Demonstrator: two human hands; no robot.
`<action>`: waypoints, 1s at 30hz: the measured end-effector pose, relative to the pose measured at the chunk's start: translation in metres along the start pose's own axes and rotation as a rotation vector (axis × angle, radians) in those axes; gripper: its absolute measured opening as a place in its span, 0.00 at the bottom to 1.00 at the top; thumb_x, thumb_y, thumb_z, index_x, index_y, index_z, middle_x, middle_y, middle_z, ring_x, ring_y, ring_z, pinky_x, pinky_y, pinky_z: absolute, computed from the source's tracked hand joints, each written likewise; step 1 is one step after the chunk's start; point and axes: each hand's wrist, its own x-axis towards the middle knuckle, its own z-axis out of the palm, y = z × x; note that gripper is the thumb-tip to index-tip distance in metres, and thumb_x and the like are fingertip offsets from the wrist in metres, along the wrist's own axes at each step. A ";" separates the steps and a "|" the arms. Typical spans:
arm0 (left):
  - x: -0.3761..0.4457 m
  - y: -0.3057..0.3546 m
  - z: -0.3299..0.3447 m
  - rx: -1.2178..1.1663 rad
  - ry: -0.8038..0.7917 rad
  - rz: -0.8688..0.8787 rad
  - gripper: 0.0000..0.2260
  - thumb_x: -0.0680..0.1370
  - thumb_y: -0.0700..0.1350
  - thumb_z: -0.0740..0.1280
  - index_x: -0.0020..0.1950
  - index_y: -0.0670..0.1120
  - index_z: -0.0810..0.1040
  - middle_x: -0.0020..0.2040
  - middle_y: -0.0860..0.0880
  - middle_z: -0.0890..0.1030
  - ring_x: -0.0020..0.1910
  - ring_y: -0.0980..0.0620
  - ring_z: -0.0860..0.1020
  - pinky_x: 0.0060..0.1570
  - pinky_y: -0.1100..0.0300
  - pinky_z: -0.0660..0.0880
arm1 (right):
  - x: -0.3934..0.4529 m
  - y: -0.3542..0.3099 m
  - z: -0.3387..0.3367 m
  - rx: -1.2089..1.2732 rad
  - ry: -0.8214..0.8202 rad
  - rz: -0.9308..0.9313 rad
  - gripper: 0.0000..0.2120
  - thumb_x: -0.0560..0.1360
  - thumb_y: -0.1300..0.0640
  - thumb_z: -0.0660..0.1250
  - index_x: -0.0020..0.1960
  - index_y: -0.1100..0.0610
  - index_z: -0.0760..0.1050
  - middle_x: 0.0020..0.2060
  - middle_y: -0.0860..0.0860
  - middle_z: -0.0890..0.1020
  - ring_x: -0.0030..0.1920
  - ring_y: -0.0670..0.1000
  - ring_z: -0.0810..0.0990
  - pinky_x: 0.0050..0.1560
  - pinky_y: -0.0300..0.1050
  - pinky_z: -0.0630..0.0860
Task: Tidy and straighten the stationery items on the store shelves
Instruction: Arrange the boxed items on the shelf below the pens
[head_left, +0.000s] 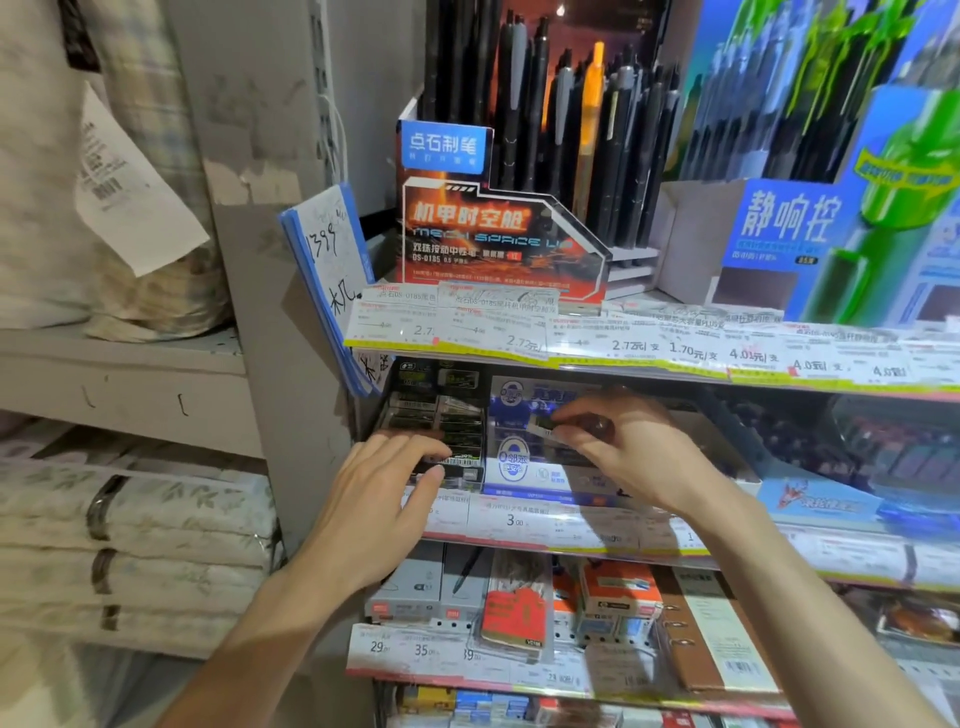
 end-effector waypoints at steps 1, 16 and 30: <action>0.000 0.000 -0.001 -0.005 -0.006 -0.001 0.12 0.80 0.52 0.58 0.59 0.53 0.78 0.55 0.60 0.78 0.56 0.59 0.71 0.56 0.62 0.64 | 0.004 -0.005 0.001 0.019 0.010 -0.008 0.08 0.78 0.49 0.67 0.55 0.46 0.82 0.47 0.42 0.84 0.43 0.40 0.79 0.41 0.27 0.69; -0.003 0.000 -0.011 -0.048 -0.057 0.015 0.14 0.81 0.48 0.60 0.63 0.51 0.79 0.53 0.60 0.74 0.56 0.62 0.71 0.57 0.74 0.61 | 0.079 -0.051 0.048 0.047 -0.253 0.007 0.09 0.77 0.46 0.68 0.51 0.47 0.84 0.47 0.44 0.85 0.47 0.46 0.81 0.50 0.44 0.77; -0.004 0.003 -0.009 -0.058 -0.040 -0.025 0.14 0.81 0.48 0.59 0.63 0.50 0.79 0.53 0.57 0.76 0.56 0.59 0.71 0.58 0.64 0.67 | 0.072 -0.047 0.046 0.088 -0.306 -0.050 0.10 0.77 0.49 0.68 0.46 0.51 0.86 0.48 0.48 0.85 0.47 0.49 0.82 0.52 0.52 0.79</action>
